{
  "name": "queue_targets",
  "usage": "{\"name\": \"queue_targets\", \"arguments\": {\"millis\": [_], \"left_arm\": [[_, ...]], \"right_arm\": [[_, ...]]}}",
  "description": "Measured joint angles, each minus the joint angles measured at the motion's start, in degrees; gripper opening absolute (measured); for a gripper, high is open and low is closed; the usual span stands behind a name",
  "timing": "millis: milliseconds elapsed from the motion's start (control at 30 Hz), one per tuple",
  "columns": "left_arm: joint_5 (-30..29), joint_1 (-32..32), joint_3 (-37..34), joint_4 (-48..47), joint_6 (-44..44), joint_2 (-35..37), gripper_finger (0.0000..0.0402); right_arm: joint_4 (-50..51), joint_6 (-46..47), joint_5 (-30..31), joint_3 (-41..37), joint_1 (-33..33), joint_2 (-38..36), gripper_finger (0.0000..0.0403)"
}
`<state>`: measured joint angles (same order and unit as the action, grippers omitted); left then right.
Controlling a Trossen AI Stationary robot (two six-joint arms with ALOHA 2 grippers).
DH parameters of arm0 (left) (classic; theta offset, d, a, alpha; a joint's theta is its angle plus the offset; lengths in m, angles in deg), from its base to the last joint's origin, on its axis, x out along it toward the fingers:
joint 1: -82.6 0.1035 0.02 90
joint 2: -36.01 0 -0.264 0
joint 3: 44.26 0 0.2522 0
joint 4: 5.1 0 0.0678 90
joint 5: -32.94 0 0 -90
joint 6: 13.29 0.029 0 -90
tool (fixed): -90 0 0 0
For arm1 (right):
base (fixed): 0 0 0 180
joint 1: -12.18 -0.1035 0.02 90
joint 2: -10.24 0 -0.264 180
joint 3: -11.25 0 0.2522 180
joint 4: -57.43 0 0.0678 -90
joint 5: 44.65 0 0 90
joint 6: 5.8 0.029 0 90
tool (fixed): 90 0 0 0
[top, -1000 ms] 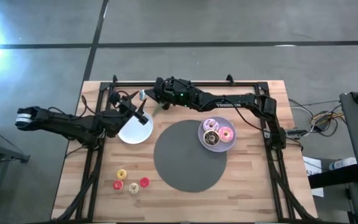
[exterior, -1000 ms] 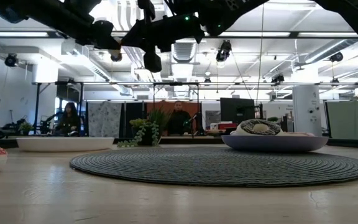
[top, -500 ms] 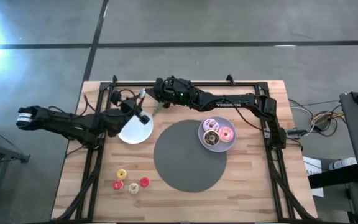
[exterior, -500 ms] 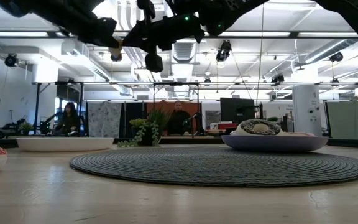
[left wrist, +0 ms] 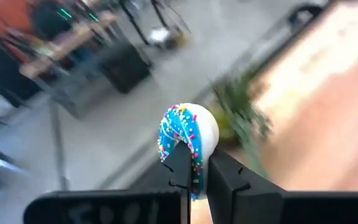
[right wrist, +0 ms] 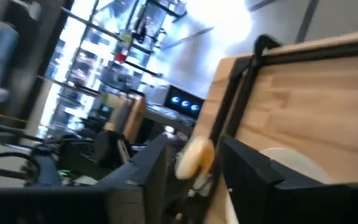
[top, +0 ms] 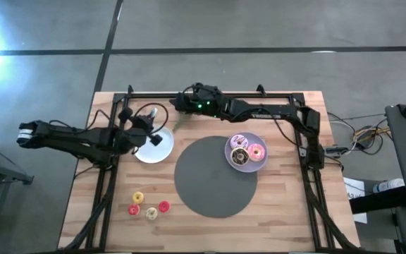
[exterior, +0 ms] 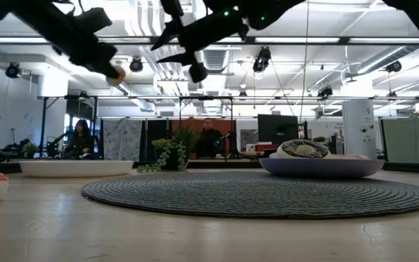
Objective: Pick & Place donuts
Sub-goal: Put the small blue donut on the white plate
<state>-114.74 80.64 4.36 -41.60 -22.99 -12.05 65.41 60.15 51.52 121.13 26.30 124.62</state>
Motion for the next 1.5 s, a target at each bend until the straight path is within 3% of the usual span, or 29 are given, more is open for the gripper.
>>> {"name": "queue_targets", "arguments": {"millis": [133, 300, 667, 933, 1133, 1300, 1500], "left_arm": [[13.21, 0.00, -2.21, -9.84, -11.11, 3.08, 0.0005], [26.34, -0.02, -9.78, -10.07, -17.63, 3.27, 0.0005], [21.07, 2.95, -13.97, -5.01, -16.89, -6.88, 0.0005], [19.75, 8.90, -12.52, -2.41, -10.72, -16.28, 0.0005], [27.26, 13.81, -11.60, 0.74, -9.89, -20.51, 0.0016], [31.84, 16.48, -11.36, 1.73, -10.30, -20.81, 0.0058], [44.16, 19.26, -10.22, 1.14, -14.53, -19.04, 0.0112]], "right_arm": [[3.50, -8.19, -3.82, 0.00, 2.23, -3.65, 0.0174], [9.49, -12.65, -7.51, 0.04, 5.38, -7.62, 0.0186], [15.98, -14.71, -7.74, 0.00, 6.90, -9.15, 0.0184], [16.33, -13.48, -8.01, -0.02, 6.93, -8.20, 0.0169], [16.36, -12.83, -9.04, -0.02, 6.89, -7.79, 0.0160], [16.37, -12.95, -9.22, -0.02, 6.89, -7.79, 0.0154], [16.54, -13.47, -9.25, -0.02, 6.89, -7.79, 0.0154]]}}
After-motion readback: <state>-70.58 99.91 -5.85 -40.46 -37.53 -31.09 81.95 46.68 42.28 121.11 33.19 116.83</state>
